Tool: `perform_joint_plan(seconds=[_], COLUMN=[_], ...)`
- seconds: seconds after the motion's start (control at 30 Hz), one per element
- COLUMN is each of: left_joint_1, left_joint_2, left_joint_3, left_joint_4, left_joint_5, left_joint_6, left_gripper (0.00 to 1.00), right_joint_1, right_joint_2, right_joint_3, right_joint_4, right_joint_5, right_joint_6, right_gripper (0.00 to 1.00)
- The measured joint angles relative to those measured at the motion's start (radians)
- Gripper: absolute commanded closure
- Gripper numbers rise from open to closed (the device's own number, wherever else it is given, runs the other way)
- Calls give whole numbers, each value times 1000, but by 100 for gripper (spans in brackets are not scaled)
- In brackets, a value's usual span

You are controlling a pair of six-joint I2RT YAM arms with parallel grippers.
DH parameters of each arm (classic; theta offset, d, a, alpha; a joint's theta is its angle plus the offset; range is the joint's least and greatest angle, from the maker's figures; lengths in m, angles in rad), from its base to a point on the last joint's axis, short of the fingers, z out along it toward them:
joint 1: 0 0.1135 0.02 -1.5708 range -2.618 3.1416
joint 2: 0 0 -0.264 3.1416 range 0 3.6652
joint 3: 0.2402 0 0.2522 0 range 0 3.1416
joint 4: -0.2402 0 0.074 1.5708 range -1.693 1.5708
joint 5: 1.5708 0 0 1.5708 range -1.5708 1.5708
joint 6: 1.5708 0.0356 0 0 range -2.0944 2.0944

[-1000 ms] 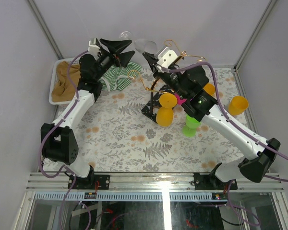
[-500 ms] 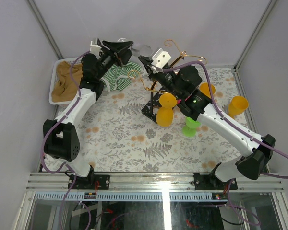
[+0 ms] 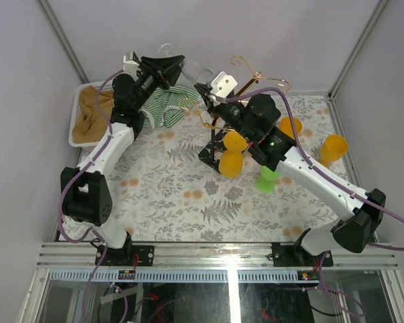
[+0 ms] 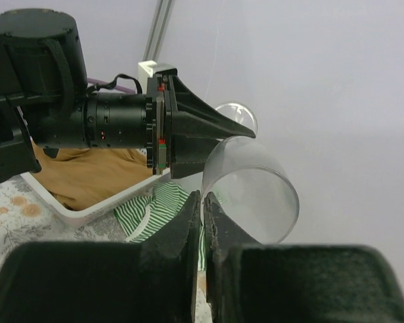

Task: Place the wine glass upside down on the wine glass rack
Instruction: Turn the wine glass upside down at the wine rack.

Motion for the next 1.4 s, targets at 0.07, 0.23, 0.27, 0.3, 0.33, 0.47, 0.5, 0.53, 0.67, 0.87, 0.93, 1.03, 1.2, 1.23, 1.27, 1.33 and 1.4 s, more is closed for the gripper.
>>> perform_joint_plan(seconds=[0.07, 0.23, 0.27, 0.3, 0.33, 0.47, 0.5, 0.53, 0.67, 0.87, 0.93, 1.03, 1.2, 1.23, 1.27, 1.33, 1.4], left_joint_1=[3, 16, 19, 22, 27, 39, 42, 46, 74, 111, 114, 113, 111, 111, 111, 111, 111], left_joint_2=[0, 4, 4, 4, 4, 4, 3, 3, -6, -72, -106, -181, -298, -317, -341, -380, -413], left_joint_3=[0, 0, 0, 0, 0, 0, 0, 0, 0, 40, 66, 80, 66, 56, 40, 6, -40], left_joint_4=[3, 51, 61, 72, 84, 114, 114, 114, 97, -93, -180, -290, -416, -431, -447, -480, -503], left_joint_5=[0, 5, 8, 9, 11, 14, 14, 14, 17, 7, -8, -38, -81, -85, -89, -93, -93], left_joint_6=[14, 37, 38, 39, 40, 53, 58, 68, 142, 437, 567, 772, 1054, 1095, 1141, 1218, 1284], left_gripper=[100, 100, 100, 100, 100, 100, 100, 100, 100, 100, 100, 100, 100, 100, 100, 100, 100], right_joint_1=[0, 0, 0, 0, 0, 0, 0, 0, 0, 1, 1, 1, 2, 2, 2, 2, 2], right_joint_2=[-5, -17, -20, -23, -25, -36, -40, -45, -64, -87, -91, -92, -84, -78, -72, -54, -22], right_joint_3=[-11, -44, -51, -59, -64, -82, -86, -90, -106, -132, -136, -136, -102, -84, -64, -16, 55], right_joint_4=[-5, -9, -8, -6, -5, -3, -4, -3, -5, -23, -28, -33, -94, -105, -115, -150, -200], right_joint_5=[6, 24, 27, 29, 32, 52, 55, 58, 90, 160, 188, 241, 343, 363, 382, 415, 446], right_joint_6=[0, 1, 1, 1, 2, 2, 2, 2, 3, 1, 2, 1, -1, -2, -2, 1, 4], right_gripper=[87, 79, 77, 75, 73, 65, 63, 59, 47, 36, 34, 28, 12, 8, 5, 0, 1])
